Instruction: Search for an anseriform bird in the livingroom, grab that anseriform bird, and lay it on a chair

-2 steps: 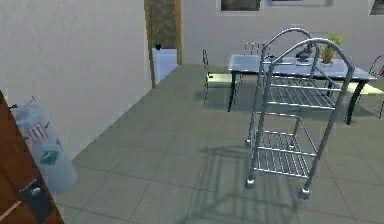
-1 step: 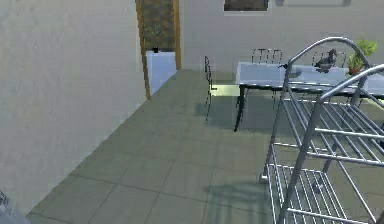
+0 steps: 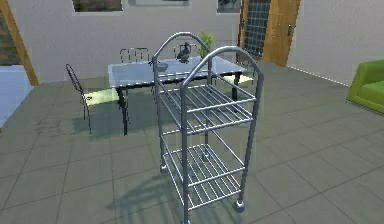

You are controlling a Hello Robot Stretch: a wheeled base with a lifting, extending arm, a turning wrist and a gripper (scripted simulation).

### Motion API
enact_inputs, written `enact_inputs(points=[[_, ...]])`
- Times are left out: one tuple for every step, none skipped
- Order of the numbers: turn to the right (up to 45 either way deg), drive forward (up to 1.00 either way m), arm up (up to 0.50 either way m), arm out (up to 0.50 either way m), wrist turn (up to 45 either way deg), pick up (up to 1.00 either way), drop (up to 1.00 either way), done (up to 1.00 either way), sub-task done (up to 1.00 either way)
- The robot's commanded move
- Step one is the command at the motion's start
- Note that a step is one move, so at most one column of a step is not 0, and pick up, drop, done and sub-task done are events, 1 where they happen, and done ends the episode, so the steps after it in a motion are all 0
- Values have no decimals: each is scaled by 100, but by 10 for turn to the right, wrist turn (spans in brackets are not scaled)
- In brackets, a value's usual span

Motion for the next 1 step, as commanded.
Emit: enact_inputs(points=[[0,10,0,0,0,0,0,0,0]])
